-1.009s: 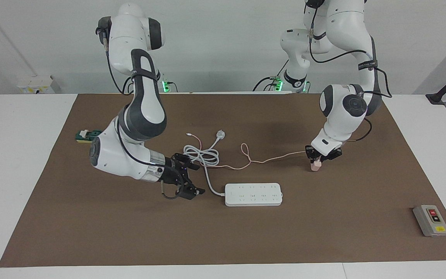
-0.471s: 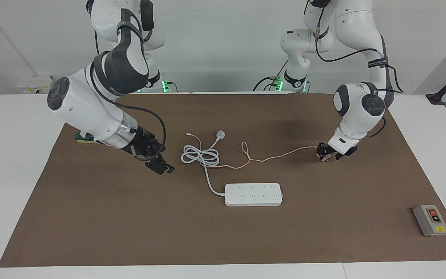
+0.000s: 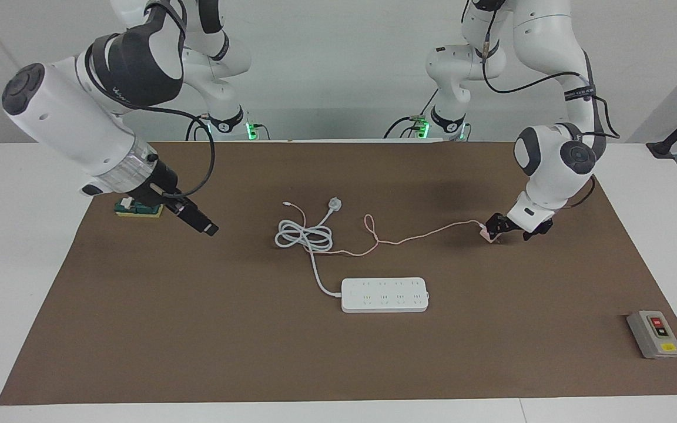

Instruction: Unplug charger and place it aside

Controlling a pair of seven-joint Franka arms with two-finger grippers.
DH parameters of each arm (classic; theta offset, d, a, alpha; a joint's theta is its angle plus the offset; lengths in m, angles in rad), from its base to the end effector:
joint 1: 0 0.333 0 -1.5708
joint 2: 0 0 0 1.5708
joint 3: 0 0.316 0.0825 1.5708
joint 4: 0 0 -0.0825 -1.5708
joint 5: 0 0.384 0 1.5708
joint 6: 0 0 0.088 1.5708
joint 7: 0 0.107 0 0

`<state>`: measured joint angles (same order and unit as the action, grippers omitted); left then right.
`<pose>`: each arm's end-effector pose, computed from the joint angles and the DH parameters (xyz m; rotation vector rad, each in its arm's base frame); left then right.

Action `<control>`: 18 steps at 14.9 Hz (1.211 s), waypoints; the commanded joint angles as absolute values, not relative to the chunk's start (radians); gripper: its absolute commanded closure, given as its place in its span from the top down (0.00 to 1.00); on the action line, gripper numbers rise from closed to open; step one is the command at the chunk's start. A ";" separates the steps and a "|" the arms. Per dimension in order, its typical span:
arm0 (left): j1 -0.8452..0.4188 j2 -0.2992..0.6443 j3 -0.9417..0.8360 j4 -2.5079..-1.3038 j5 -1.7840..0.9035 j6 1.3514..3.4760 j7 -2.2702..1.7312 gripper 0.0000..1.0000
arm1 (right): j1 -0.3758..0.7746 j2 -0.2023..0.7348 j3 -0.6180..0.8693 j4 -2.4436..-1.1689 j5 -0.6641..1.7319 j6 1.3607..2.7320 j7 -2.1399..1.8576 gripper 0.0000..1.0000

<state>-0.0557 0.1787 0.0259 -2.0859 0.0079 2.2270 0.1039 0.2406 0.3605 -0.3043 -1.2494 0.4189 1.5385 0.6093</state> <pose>0.5690 -0.0170 0.3370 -3.1241 0.2174 0.0594 0.6550 0.0403 0.5674 -2.6976 0.9175 0.2013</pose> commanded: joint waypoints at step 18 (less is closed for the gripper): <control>-0.083 -0.176 0.023 -1.942 0.014 1.632 -0.107 1.00 | 0.033 0.010 -0.106 -1.527 -0.063 1.505 -0.167 1.00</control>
